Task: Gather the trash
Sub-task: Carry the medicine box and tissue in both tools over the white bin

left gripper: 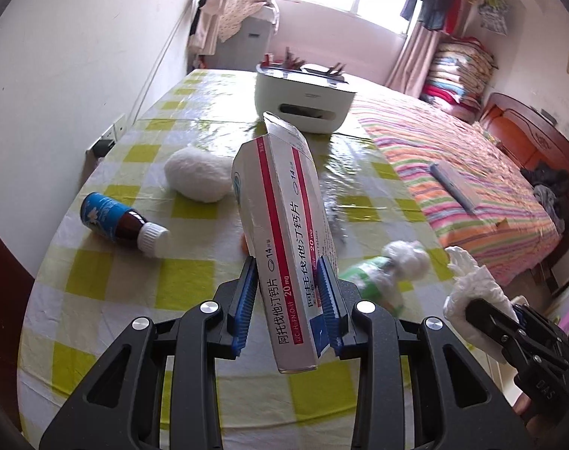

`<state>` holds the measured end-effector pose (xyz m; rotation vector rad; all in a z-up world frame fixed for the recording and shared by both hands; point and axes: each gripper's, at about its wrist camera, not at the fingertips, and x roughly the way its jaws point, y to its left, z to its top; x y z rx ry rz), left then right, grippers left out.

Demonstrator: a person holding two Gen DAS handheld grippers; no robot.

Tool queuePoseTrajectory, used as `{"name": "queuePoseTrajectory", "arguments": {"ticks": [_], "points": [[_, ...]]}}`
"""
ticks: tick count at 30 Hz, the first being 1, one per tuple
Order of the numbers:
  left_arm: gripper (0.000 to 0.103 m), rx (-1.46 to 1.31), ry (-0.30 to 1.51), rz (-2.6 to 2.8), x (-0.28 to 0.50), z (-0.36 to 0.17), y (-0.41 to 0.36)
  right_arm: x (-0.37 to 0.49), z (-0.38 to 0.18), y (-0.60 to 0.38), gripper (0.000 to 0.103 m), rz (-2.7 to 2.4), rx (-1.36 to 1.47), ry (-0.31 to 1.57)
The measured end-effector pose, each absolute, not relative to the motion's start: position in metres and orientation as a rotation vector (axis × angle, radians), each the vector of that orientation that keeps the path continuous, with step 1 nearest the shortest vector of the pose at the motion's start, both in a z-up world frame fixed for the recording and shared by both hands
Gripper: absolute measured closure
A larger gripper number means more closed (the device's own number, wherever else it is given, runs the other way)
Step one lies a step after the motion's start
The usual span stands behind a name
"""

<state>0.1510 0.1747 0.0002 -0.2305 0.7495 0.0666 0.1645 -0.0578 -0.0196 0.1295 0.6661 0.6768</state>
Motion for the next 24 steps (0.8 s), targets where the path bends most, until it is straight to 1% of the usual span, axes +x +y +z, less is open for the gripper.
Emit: {"name": "queuePoseTrajectory", "arguments": {"ticks": [24], "points": [[0.071, -0.167, 0.753, -0.15, 0.141, 0.001, 0.083, 0.139, -0.031, -0.143, 0.079, 0.534, 0.221, 0.651]]}}
